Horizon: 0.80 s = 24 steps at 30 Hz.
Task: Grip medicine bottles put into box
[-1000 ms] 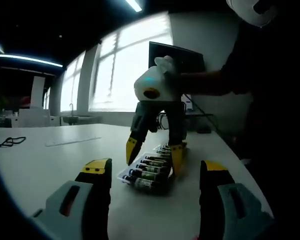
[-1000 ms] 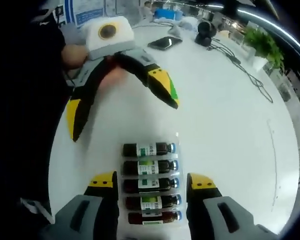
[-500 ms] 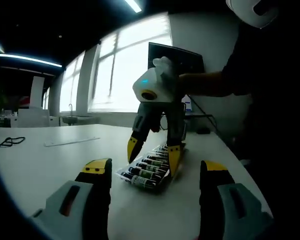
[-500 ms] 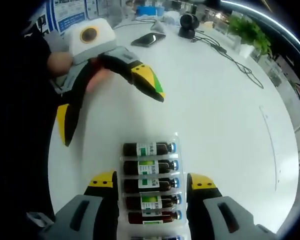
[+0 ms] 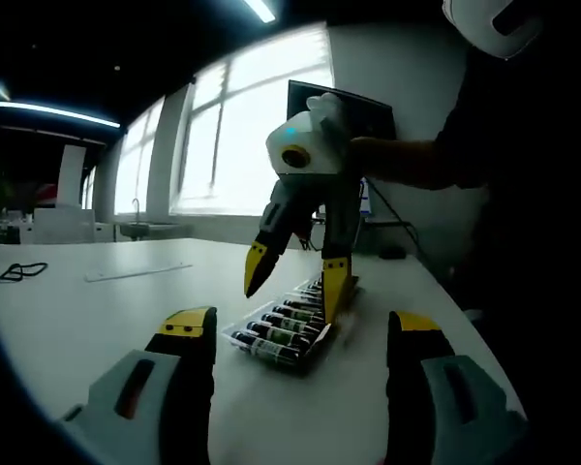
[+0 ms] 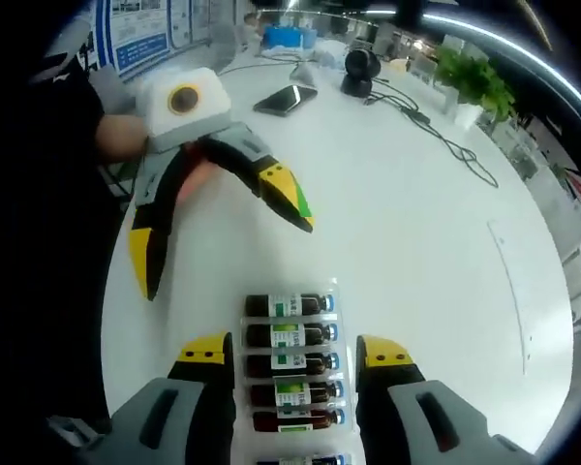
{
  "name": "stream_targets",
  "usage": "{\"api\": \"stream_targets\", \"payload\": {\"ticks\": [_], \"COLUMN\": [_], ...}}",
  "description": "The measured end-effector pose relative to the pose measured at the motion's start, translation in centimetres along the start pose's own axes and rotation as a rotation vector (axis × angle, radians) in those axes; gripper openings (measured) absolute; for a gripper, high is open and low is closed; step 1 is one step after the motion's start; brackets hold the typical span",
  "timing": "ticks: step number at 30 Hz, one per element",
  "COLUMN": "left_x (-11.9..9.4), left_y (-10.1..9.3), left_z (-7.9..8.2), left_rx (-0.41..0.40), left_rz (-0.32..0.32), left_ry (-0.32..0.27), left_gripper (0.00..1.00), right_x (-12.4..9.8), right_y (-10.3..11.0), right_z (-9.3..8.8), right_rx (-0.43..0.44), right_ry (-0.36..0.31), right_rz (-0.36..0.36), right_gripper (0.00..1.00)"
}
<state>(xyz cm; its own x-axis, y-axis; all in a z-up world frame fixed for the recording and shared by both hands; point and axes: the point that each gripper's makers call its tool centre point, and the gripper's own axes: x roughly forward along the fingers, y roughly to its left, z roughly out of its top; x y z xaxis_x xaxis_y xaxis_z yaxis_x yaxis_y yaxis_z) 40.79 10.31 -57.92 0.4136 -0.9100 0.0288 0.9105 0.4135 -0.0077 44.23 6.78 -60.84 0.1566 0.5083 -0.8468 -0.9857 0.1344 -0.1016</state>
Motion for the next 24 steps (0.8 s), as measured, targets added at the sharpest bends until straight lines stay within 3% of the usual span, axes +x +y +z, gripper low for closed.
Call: {"api": "stream_targets", "payload": {"ticks": [12, 16, 22, 24], "left_x": [-0.2, 0.1, -0.2, -0.3], "left_y": [0.3, 0.0, 0.0, 0.2], "left_z": [0.1, -0.5, -0.5, -0.5], "left_rx": [-0.024, -0.004, -0.004, -0.011], "left_rz": [0.009, 0.004, 0.030, 0.045], "left_ry": [-0.006, 0.030, 0.033, 0.030], "left_gripper": [0.65, 0.65, 0.65, 0.65], "right_x": [-3.3, -4.1, -6.5, -7.3], "right_y": [-1.0, -1.0, -1.4, -1.5], "right_z": [-1.0, -1.9, -2.2, -2.7], "right_rx": [0.200, 0.261, 0.360, 0.382], "right_ry": [-0.265, -0.339, -0.548, -0.587], "right_rz": [-0.172, -0.228, -0.341, -0.376], "right_gripper": [0.44, 0.43, 0.41, 0.41]}}
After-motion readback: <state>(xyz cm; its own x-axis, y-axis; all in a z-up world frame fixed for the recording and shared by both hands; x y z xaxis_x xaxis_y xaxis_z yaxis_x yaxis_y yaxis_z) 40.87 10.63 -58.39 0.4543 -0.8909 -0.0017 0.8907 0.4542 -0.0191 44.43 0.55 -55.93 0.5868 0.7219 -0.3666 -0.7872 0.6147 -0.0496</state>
